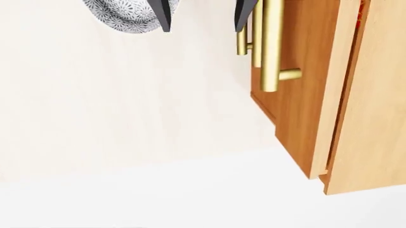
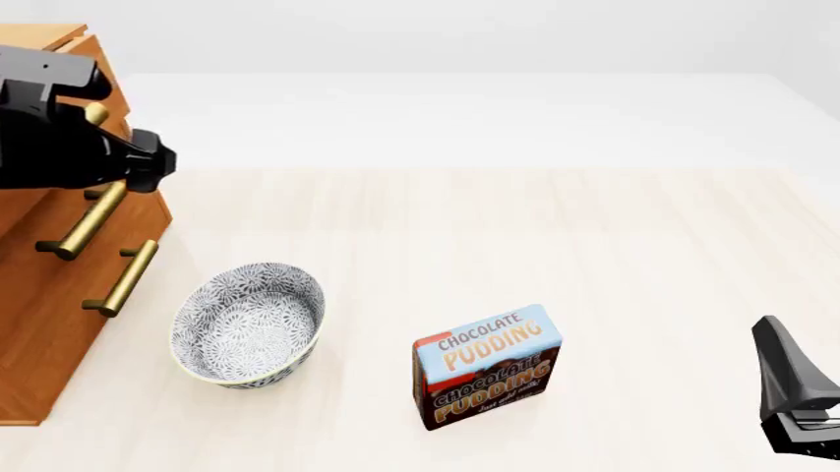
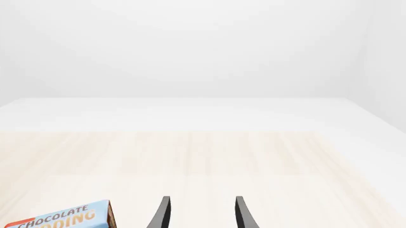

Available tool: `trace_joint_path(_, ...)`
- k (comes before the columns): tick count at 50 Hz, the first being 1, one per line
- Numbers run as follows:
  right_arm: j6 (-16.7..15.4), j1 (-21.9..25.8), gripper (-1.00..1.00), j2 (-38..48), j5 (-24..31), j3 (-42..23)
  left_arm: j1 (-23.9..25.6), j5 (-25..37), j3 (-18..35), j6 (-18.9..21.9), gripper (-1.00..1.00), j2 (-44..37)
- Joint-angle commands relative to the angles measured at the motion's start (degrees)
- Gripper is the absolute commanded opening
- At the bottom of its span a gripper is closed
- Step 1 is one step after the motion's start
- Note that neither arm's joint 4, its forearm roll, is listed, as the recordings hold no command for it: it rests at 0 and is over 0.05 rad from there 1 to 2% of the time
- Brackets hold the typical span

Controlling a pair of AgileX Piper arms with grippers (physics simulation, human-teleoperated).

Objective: Put the butter at the back in the top drawer of the cabinet and close it.

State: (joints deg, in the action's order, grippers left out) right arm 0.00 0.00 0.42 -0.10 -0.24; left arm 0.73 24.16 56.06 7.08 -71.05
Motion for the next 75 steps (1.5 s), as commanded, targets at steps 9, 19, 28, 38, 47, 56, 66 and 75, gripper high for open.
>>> trace_joint_path(9, 0.0, 0.0, 1.0, 0.0, 0.0, 0.0, -2.1, -1.2, -1.1, -0.6, 1.0, -0.1)
trace_joint_path(19, 0.0, 0.0, 1.0, 0.0, 0.0, 0.0, -3.3, -2.1, -1.6, -0.8, 1.0, -0.3)
trace_joint_path(28, 0.0, 0.0, 1.0, 0.0, 0.0, 0.0, -4.4, -3.1, -2.6, -0.9, 1.0, -0.2)
trace_joint_path(38, 0.0, 0.0, 1.0, 0.0, 0.0, 0.0, -5.1, -3.3, -2.9, -1.0, 1.0, -0.1)
trace_joint_path(47, 0.0, 0.0, 1.0, 0.0, 0.0, 0.0, -6.1, -4.0, -3.4, -0.9, 1.0, -0.4)
trace_joint_path(56, 0.0, 0.0, 1.0, 0.0, 0.0, 0.0, -6.8, -4.1, -3.8, -1.0, 1.0, 0.0)
trace_joint_path(66, 0.0, 0.0, 1.0, 0.0, 0.0, 0.0, -6.4, -3.8, -3.9, -1.3, 1.0, 0.8)
trace_joint_path(75, 0.0, 0.0, 1.0, 0.0, 0.0, 0.0, -5.6, -4.0, -4.4, -1.4, 1.0, 1.4)
